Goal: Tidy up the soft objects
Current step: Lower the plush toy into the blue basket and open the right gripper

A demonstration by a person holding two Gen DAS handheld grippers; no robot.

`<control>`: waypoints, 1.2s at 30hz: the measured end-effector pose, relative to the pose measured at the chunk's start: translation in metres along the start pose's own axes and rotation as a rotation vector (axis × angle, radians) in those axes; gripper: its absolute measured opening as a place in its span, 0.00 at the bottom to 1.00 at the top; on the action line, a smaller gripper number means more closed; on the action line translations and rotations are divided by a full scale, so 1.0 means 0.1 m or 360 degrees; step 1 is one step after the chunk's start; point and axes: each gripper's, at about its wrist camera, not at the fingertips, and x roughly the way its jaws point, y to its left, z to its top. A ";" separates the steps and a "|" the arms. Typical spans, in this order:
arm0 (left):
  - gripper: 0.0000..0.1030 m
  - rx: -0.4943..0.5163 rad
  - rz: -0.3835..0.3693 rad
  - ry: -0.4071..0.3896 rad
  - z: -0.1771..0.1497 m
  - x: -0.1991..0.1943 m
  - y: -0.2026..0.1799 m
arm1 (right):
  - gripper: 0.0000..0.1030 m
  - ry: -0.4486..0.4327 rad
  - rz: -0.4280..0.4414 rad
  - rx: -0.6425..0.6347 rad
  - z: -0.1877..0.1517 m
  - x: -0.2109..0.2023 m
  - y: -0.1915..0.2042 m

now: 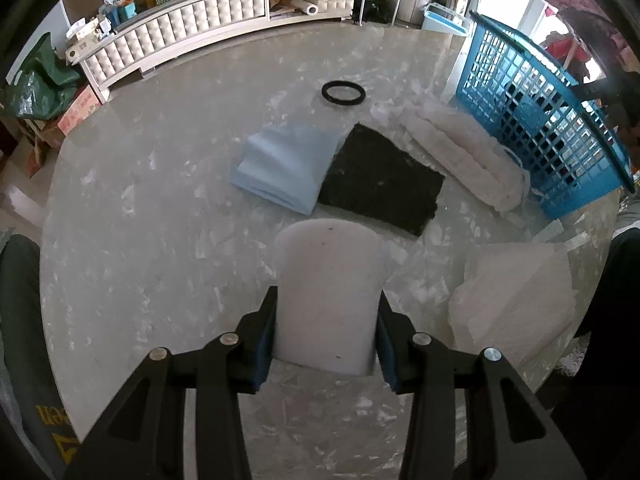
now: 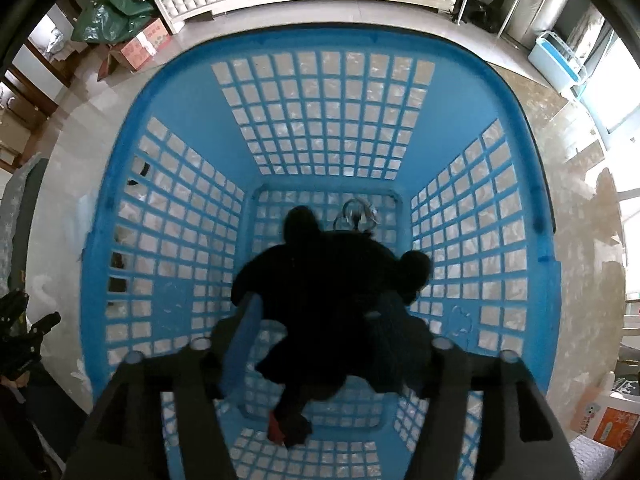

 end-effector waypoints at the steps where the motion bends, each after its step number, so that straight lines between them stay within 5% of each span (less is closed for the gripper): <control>1: 0.39 0.0000 -0.0001 -0.0007 0.00 -0.02 -0.01 | 0.67 -0.0006 0.0001 -0.0008 -0.01 -0.03 0.01; 4: 0.39 0.0008 0.0006 -0.0030 0.00 -0.09 -0.06 | 0.80 -0.0037 -0.0003 -0.0027 -0.05 -0.09 0.08; 6: 0.39 0.0010 0.0009 -0.0044 0.01 -0.14 -0.09 | 1.00 -0.0067 0.0033 -0.0027 -0.10 -0.17 0.15; 18: 0.40 0.0024 0.0040 -0.0206 0.07 -0.68 -0.41 | 1.00 -0.0379 -0.0064 -0.0065 -0.59 -0.88 0.27; 36: 0.40 0.0092 -0.0027 -0.0351 0.45 -1.13 -1.34 | 1.00 -0.0895 -0.0229 -0.0043 -1.34 -1.24 0.30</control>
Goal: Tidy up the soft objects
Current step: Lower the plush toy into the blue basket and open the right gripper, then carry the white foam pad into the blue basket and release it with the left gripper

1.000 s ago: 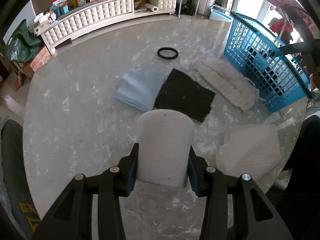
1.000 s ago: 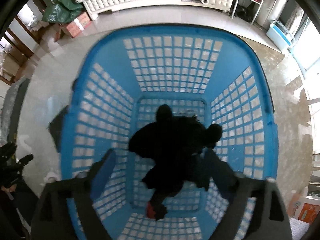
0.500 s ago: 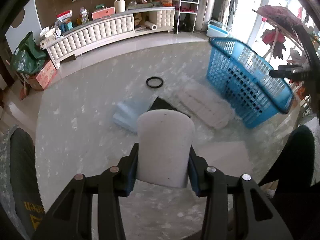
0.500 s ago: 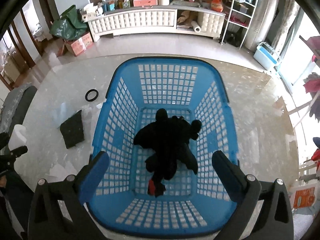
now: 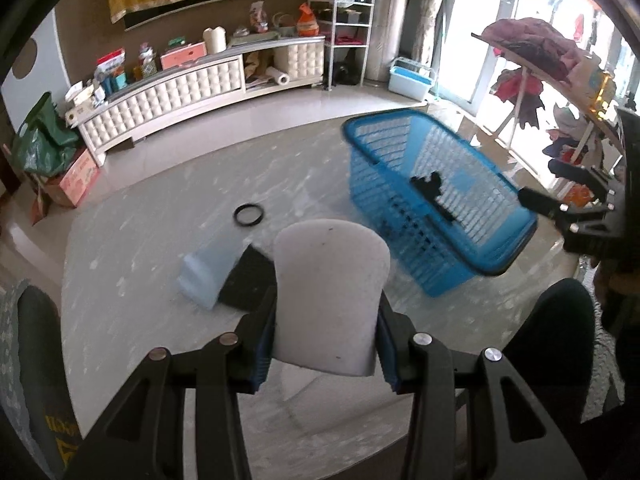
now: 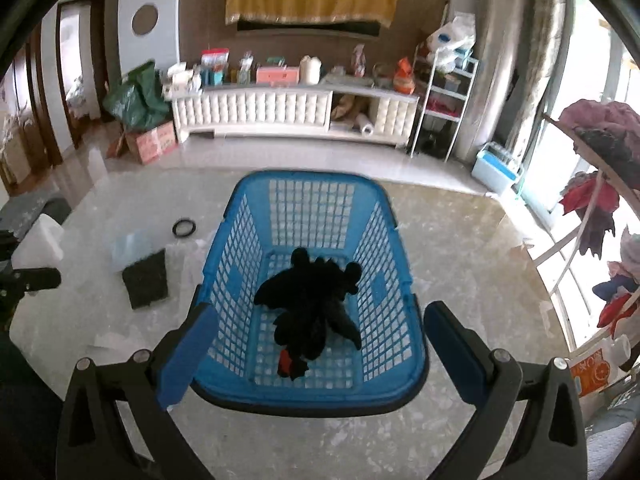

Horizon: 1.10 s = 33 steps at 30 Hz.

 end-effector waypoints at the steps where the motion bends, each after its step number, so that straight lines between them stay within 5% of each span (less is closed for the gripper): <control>1: 0.41 0.0013 -0.0006 -0.0010 0.04 0.00 -0.06 | 1.00 -0.0030 -0.0005 0.0011 -0.01 -0.02 -0.01; 5: 0.41 0.0086 -0.0051 -0.0043 0.21 0.02 -0.30 | 1.00 -0.0133 -0.0021 0.0035 -0.05 -0.09 -0.06; 17: 0.41 0.0305 -0.0131 -0.0070 0.68 0.27 -0.91 | 1.00 -0.0115 -0.0076 0.0016 -0.16 -0.07 -0.22; 20: 0.41 0.0352 -0.0153 -0.0060 0.74 0.36 -1.04 | 1.00 -0.0127 -0.0186 0.0109 -0.21 -0.10 -0.32; 33: 0.43 0.0552 -0.0198 0.0022 0.88 0.86 -1.50 | 1.00 -0.0018 -0.0189 0.0362 -0.31 0.08 -0.67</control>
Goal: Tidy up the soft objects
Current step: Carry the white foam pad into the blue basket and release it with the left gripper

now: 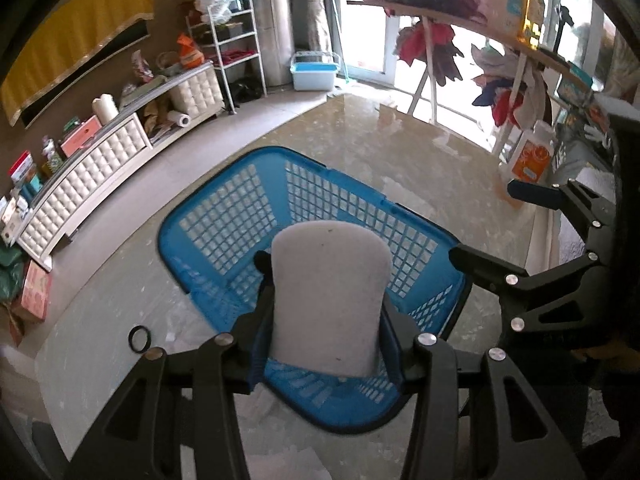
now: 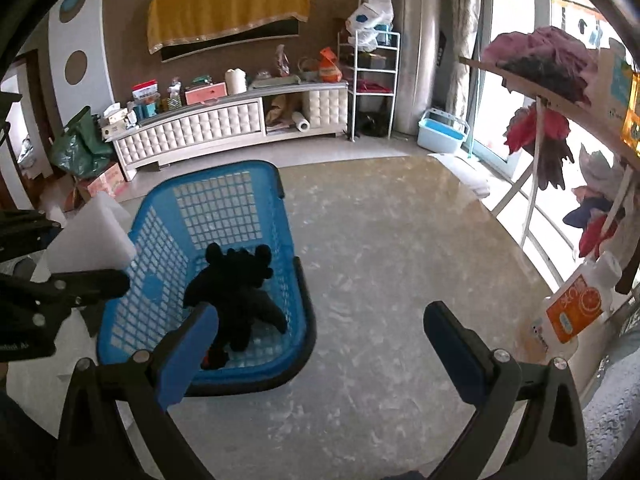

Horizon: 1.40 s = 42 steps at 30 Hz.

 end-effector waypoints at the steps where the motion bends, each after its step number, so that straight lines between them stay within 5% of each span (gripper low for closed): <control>1: 0.43 0.0007 -0.0005 0.0018 0.01 0.06 -0.01 | 1.00 0.0007 -0.0004 0.0005 -0.01 0.02 -0.01; 18: 0.47 0.0072 -0.0097 0.0268 0.00 0.80 -0.09 | 1.00 0.0100 0.0019 0.0084 -0.14 0.24 -0.12; 31: 0.80 0.0045 -0.0087 0.0282 0.03 0.89 -0.05 | 1.00 0.0108 0.0062 0.0154 -0.11 0.24 -0.16; 42: 0.81 0.0007 -0.0056 0.0277 -0.02 0.83 0.01 | 1.00 0.0120 0.0065 0.0155 -0.09 0.24 -0.16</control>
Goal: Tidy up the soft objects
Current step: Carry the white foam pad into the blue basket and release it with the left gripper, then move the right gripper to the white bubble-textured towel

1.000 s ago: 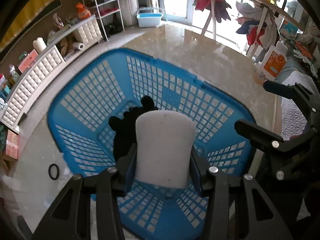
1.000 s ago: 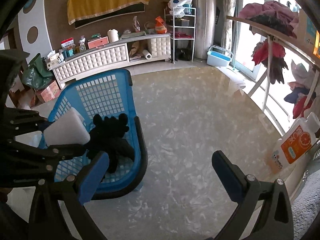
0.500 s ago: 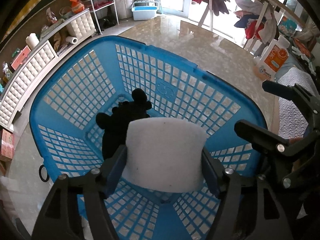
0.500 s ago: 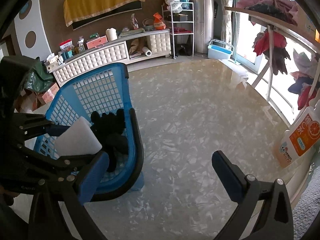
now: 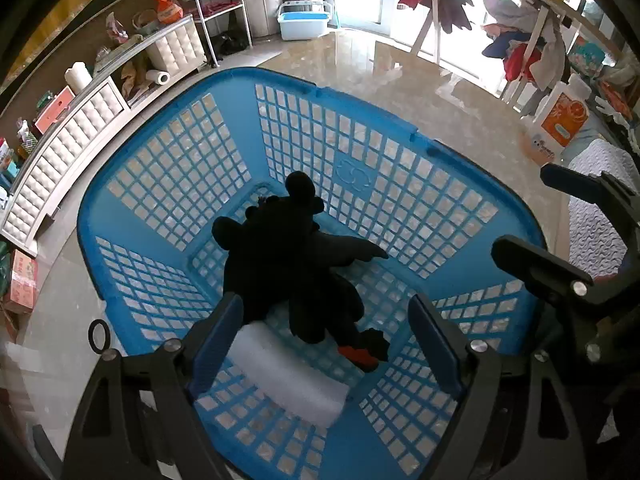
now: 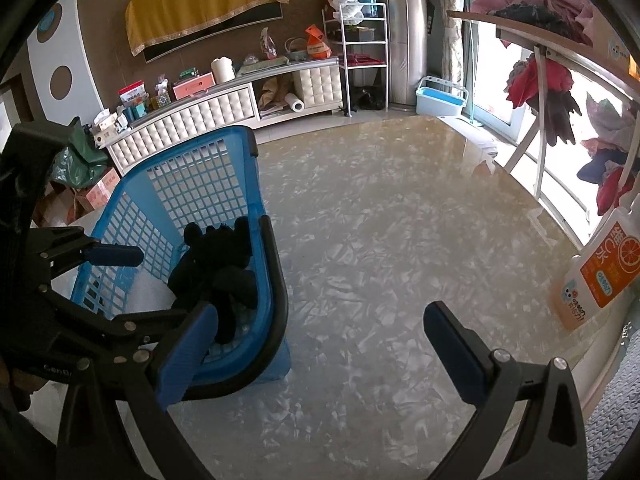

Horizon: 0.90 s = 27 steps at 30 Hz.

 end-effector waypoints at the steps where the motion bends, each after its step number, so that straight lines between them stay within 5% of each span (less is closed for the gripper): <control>1: 0.81 -0.0001 0.0003 -0.0008 -0.01 -0.02 0.00 | 1.00 -0.0001 -0.0002 -0.0001 0.00 0.00 0.00; 27: 0.87 -0.0225 0.0148 -0.0345 -0.67 -1.23 0.15 | 1.00 -0.0111 0.0060 -0.0122 0.04 -0.60 0.51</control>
